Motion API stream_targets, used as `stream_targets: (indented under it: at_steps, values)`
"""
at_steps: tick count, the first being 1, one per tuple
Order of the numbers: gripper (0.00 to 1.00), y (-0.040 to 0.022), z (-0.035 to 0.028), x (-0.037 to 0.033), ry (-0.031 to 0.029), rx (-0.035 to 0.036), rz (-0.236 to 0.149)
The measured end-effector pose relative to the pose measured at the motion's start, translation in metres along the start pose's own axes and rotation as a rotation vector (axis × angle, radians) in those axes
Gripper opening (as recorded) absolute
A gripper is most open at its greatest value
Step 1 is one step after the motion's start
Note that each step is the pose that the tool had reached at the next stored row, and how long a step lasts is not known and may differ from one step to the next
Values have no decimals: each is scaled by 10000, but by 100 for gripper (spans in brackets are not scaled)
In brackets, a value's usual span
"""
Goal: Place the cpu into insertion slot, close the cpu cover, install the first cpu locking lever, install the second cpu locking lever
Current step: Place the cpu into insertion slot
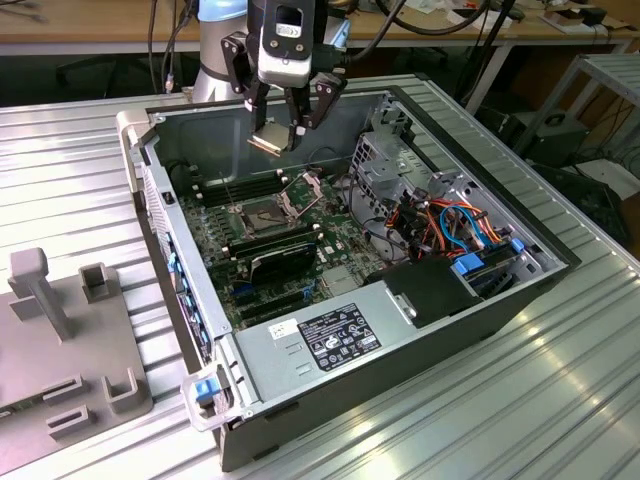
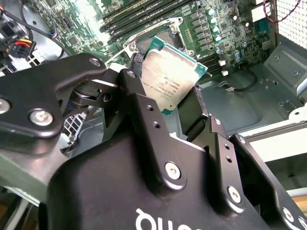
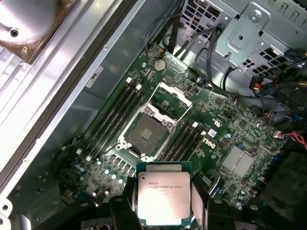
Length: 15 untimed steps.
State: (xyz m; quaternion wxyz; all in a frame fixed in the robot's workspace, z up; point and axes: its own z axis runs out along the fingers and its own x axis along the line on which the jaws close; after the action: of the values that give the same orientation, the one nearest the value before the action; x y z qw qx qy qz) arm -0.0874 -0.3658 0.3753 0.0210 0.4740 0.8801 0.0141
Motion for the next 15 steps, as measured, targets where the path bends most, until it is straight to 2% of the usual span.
stream_targets:
  at_steps: [6, 9, 15]
  values:
    - [55, 0, 4, 0, -31, 17, 708]
    - [55, 0, 5, 0, -37, 20, 840]
    - [55, 0, 5, 0, -38, 21, 866]
